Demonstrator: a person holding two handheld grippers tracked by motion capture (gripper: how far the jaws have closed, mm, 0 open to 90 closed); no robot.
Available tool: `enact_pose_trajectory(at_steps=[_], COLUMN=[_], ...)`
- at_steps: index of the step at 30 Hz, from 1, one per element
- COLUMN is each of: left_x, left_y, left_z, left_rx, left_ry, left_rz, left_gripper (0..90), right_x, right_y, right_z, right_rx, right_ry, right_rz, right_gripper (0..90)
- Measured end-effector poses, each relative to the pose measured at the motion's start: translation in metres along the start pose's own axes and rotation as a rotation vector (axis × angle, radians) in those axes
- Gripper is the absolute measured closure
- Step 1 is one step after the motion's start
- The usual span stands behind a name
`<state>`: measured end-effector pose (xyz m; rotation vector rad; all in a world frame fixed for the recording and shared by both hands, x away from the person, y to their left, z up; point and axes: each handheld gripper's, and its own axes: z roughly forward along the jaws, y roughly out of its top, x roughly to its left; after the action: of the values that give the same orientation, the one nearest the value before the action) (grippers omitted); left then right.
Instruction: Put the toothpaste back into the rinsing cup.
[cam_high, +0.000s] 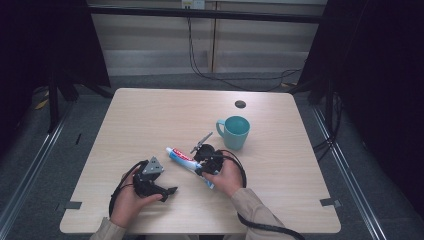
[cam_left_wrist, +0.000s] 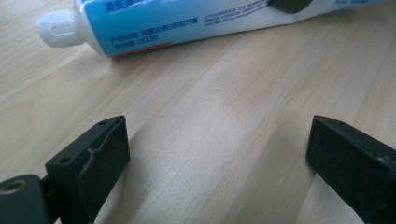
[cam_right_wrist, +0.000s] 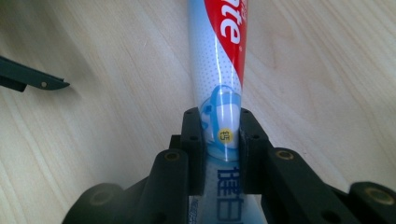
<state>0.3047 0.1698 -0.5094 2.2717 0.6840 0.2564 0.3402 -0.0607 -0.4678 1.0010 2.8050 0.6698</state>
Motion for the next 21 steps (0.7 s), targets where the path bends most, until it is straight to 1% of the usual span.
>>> enact_pose_trajectory(at_steps=[1,3,6,7,8,9,10,12,13,16,17,18,19,20,21], left_x=[0.0,0.0,0.0,0.0,0.0,0.0,0.0,0.0,-0.001,-0.003,-0.003,-0.003,-0.003,-0.003,-0.003], left_y=[0.0,0.0,0.0,0.0,0.0,0.0,0.0,0.0,0.001,0.002,0.004,0.004,0.007,0.007,0.011], left_z=[0.0,0.0,0.0,0.0,0.0,0.0,0.0,-0.001,-0.003,-0.001,-0.001,-0.001,-0.002,-0.002,-0.003], left_rx=[0.0,0.001,0.0,-0.002,-0.002,-0.003,-0.006,-0.014,-0.011,-0.015,-0.016,-0.016,-0.006,-0.006,-0.01], left_ry=[-0.002,-0.004,-0.003,-0.003,-0.003,0.001,0.002,0.002,-0.008,-0.015,-0.004,-0.004,0.029,0.029,0.032], left_rz=[-0.001,-0.002,-0.003,-0.003,-0.003,-0.001,-0.002,0.003,0.015,0.018,0.031,0.031,0.075,0.075,0.077], left_gripper=[5.7,5.5,5.5,5.5,5.6,6.2,6.7,11.2,17.0,18.4,18.3,18.2,18.2,18.1,18.1], right_x=[-0.001,-0.003,-0.005,-0.005,-0.005,-0.005,-0.006,-0.006,-0.008,-0.009,-0.011,-0.012,-0.012,-0.012,-0.013], right_y=[-0.001,-0.004,-0.005,-0.006,-0.006,-0.007,-0.008,-0.009,-0.011,-0.012,-0.013,-0.013,-0.013,-0.013,-0.013], right_z=[-0.001,-0.005,-0.009,-0.014,-0.014,-0.019,-0.021,-0.023,-0.027,-0.031,-0.034,-0.036,-0.039,-0.039,-0.043], right_rx=[-0.005,-0.018,-0.024,-0.031,-0.031,-0.03,-0.034,-0.034,-0.037,-0.03,-0.034,-0.038,-0.039,-0.039,-0.028], right_ry=[-0.001,0.002,0.001,0.007,0.007,-0.002,-0.002,0.0,-0.001,-0.004,0.006,0.015,0.018,0.018,0.019], right_rz=[-0.01,0.006,-0.001,-0.002,-0.002,-0.008,-0.012,-0.015,-0.02,-0.023,-0.023,-0.022,-0.024,-0.024,-0.025], right_gripper=[76.2,76.2,76.3,76.3,76.3,76.2,76.1,76.1,76.1,76.1,76.0,76.0,76.0,76.0,76.0])
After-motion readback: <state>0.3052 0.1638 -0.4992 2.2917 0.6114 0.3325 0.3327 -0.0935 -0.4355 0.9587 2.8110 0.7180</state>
